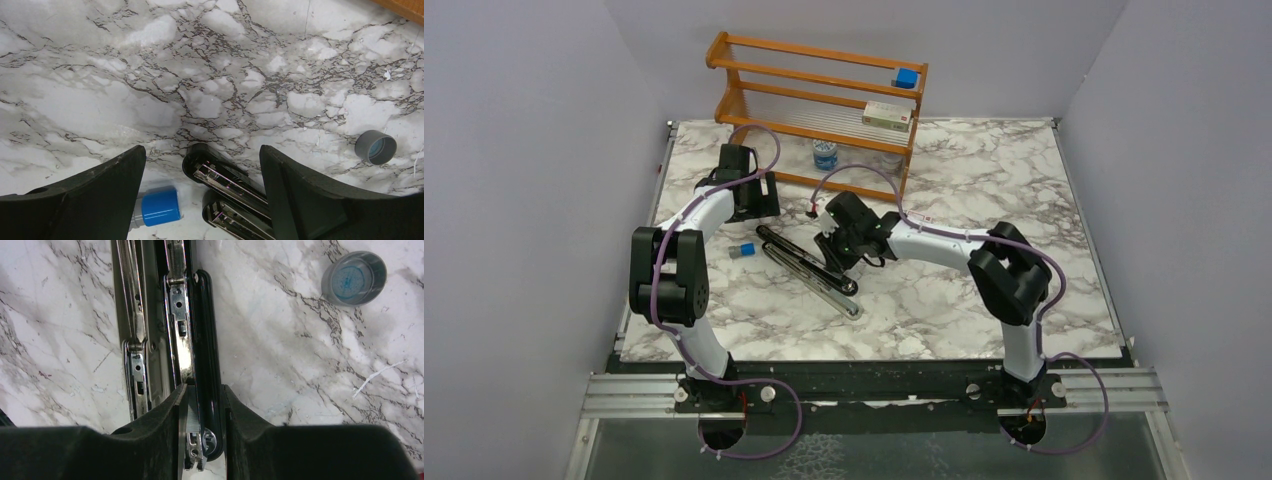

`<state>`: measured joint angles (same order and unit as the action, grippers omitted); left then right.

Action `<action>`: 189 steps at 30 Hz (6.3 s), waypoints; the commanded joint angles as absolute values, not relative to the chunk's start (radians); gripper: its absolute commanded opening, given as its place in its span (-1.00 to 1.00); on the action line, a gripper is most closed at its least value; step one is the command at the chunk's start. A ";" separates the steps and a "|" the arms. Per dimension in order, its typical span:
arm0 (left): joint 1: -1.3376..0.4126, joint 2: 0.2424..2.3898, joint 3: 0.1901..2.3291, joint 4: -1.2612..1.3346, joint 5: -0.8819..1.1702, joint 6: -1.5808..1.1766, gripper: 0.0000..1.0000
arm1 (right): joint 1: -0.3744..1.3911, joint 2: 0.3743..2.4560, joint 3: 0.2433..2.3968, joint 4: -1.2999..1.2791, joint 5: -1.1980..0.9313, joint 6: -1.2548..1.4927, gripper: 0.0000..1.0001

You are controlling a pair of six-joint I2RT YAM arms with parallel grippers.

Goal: Load the staples into the stapler
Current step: Adjust the staple in the stapler, then adjust the staple at the center of the board, then move the staple to the center of the board.

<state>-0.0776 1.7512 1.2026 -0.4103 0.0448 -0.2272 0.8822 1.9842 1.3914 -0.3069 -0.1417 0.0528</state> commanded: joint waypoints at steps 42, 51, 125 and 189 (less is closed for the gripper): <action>-0.072 1.723 1.222 -0.407 0.057 -0.230 0.73 | 0.804 1.876 1.340 -0.488 0.417 0.814 -0.04; -0.073 1.726 1.225 -0.407 0.065 -0.230 0.73 | 0.805 1.966 1.386 -0.568 0.489 0.896 -0.01; -0.072 1.733 1.230 -0.409 0.074 -0.229 0.73 | 0.757 2.075 1.247 -0.110 -0.179 0.090 -0.70; -0.071 1.740 1.232 -0.411 0.057 -0.225 0.73 | 0.706 1.993 1.124 0.102 -0.223 -0.108 -0.10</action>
<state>-0.0776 1.7512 1.2026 -0.4099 0.0559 -0.2272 0.7113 2.0106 1.1889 0.1322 -0.2115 -0.1062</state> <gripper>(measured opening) 0.867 0.449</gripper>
